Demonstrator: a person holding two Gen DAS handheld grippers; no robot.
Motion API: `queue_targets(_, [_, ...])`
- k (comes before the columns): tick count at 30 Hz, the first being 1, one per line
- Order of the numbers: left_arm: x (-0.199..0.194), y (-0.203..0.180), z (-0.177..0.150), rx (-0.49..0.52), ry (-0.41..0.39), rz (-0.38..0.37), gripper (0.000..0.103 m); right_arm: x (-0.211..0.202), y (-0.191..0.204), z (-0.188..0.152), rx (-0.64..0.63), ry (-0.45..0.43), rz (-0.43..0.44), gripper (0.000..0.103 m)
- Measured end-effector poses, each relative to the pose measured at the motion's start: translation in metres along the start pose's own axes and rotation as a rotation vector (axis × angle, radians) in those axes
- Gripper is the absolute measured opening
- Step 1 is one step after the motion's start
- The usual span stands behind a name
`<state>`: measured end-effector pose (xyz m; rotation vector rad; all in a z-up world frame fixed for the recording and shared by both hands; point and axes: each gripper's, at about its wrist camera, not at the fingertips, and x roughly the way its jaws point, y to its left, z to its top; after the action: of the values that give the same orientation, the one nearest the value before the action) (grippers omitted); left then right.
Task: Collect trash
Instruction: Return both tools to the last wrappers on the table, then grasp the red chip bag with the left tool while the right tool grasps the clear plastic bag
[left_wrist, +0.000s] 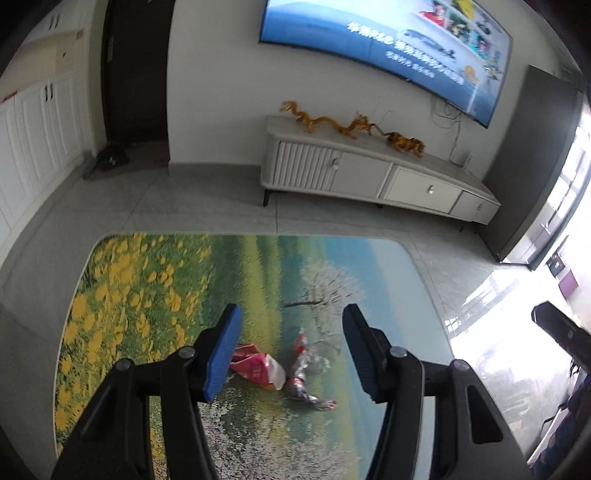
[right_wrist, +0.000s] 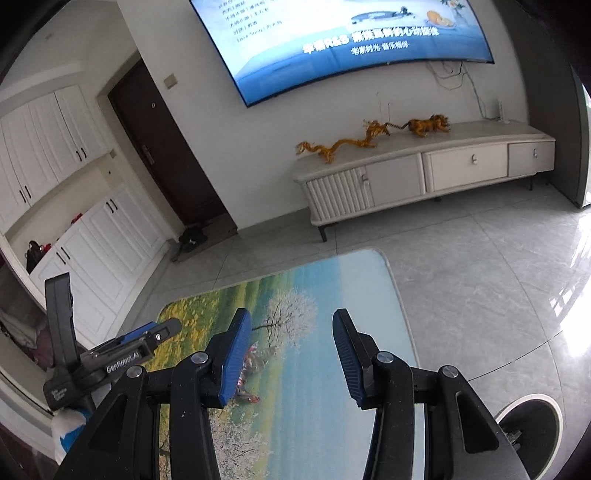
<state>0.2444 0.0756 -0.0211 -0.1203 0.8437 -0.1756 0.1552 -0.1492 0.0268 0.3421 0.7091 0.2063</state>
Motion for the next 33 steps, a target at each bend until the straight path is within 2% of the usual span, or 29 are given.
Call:
queue_targets(7, [0.054,0.039,-0.015,-0.113,0.093,0.010,0.055,0.052,0.007,-0.021,-0.065,0.107,0.027,0.044])
queue_targets(15, [0.090,0.038,-0.044,-0.109,0.160,0.052,0.054,0.101,0.018,-0.056,-0.164,0.223,0.075,0.044])
queue_targets(18, [0.095,0.041,-0.053,-0.118,0.167,0.074,0.051,0.110,0.019,-0.062,-0.159,0.242,0.095,0.044])
queue_targets(20, [0.095,0.042,-0.056,-0.116,0.161,0.076,0.045,0.115,0.020,-0.063,-0.164,0.252,0.105,0.044])
queue_targets(33, [0.094,0.050,-0.059,-0.129,0.144,0.086,0.044,0.149,0.061,-0.091,-0.260,0.340,0.146,0.044])
